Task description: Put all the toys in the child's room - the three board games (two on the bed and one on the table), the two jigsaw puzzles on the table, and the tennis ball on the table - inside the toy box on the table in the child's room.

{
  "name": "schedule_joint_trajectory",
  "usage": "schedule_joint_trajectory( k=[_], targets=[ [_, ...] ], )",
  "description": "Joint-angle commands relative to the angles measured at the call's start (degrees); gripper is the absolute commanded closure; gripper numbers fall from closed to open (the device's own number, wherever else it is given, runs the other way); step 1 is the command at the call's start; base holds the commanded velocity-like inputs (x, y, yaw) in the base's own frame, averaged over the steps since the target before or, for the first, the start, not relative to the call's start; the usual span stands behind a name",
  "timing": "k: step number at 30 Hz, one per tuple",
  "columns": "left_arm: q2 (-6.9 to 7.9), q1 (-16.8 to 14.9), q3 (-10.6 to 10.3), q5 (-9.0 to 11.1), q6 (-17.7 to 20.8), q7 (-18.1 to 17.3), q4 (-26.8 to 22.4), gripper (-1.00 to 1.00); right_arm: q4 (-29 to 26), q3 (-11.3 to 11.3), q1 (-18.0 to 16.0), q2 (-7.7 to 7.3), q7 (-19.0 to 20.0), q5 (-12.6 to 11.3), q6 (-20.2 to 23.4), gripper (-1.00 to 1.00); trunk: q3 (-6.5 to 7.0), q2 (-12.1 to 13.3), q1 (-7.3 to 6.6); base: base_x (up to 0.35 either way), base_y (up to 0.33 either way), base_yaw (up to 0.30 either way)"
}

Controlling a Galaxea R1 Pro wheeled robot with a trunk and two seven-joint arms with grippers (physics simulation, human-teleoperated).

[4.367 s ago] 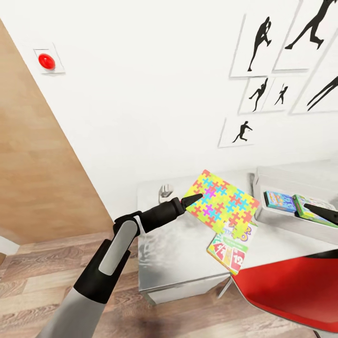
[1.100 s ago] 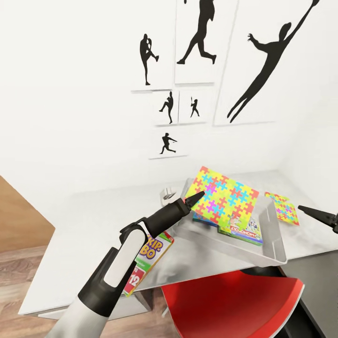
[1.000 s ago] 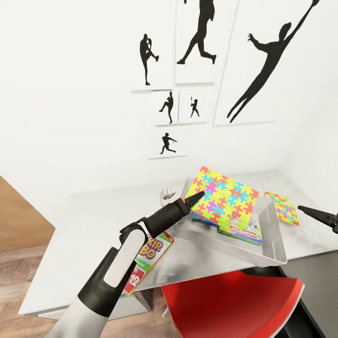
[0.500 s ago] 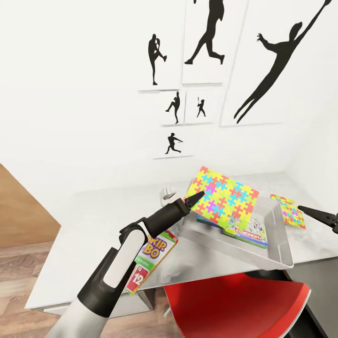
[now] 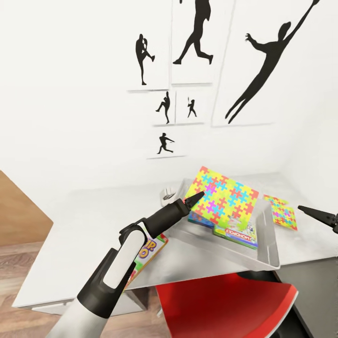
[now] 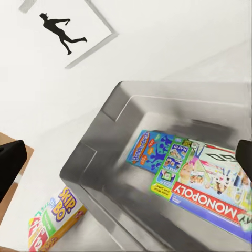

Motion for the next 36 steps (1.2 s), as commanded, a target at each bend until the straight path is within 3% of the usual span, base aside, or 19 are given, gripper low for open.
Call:
schedule_joint_trajectory(
  k=[1,17,27,36],
  targets=[
    [-0.02,-0.03,0.06,0.39,0.34,0.0,-0.01,1.0,0.02,-0.05,-0.07,-0.01,0.38,0.27,0.23,-1.0,-0.1,-0.11,0.04,0.0,-0.14,0.002],
    [0.4,0.59,0.43,0.59,0.28,-0.51,0.12,1.0,0.02,0.94,-0.07,0.06,0.73,-0.03,0.23,-1.0,-0.1,-0.11,0.04,0.0,-0.022,0.0],
    [0.43,1.84,0.9,0.21,-0.14,-0.9,0.58,1.0,0.02,4.61,-0.01,0.08,2.2,-0.71,0.23,-1.0,-0.1,-0.11,0.04,0.0,-0.001,0.0],
    [0.1,1.76,0.36,-0.42,-4.83,-0.37,0.89,1.0,0.06,6.58,0.05,0.53,6.63,-2.16,0.23,-1.0,-0.1,-0.11,0.04,0.0,0.0,0.0]
  ],
)
